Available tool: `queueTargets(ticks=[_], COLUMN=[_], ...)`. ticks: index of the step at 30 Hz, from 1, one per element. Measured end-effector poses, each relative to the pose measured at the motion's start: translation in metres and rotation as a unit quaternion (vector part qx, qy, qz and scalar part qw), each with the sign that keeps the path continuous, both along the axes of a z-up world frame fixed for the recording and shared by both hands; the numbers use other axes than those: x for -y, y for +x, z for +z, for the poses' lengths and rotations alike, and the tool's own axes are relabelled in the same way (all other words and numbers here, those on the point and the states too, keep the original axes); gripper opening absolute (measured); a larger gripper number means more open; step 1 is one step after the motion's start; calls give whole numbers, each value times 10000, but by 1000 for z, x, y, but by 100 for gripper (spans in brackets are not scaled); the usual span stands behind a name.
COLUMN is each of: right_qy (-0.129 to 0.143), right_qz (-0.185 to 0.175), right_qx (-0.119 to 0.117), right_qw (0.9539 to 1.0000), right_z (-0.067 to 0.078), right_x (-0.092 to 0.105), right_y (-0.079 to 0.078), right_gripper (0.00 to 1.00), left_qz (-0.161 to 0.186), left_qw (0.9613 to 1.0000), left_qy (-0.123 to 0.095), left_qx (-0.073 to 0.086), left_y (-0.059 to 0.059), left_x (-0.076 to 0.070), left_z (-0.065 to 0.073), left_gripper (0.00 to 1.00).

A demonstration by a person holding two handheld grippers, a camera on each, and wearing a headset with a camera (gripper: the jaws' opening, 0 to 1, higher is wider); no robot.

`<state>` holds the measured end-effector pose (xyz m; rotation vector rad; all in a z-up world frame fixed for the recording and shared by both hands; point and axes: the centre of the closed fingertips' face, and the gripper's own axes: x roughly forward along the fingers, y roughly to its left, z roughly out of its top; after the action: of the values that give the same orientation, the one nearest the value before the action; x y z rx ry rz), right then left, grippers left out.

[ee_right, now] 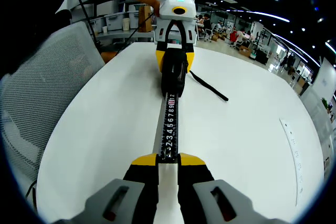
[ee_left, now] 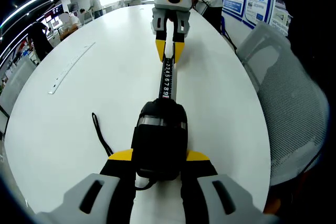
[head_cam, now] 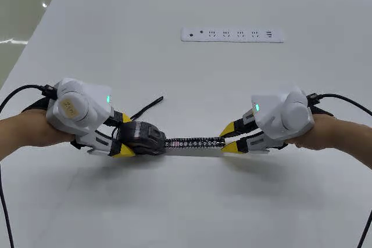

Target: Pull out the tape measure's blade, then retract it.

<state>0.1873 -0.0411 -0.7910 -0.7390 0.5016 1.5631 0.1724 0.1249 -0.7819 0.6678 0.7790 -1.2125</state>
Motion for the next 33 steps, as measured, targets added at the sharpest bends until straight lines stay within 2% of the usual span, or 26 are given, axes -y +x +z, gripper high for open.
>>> queueTargets(ticks=[33], right_qy=[-37], right_qz=[-48], right_qx=[-23], right_qw=[10000], right_z=[-3], right_x=[12], right_y=[1], right_gripper=[12], left_qz=[1], left_qw=[10000], left_qy=[12], left_qx=[-7], left_y=[-1], left_x=[2], left_z=[0], left_gripper=[28])
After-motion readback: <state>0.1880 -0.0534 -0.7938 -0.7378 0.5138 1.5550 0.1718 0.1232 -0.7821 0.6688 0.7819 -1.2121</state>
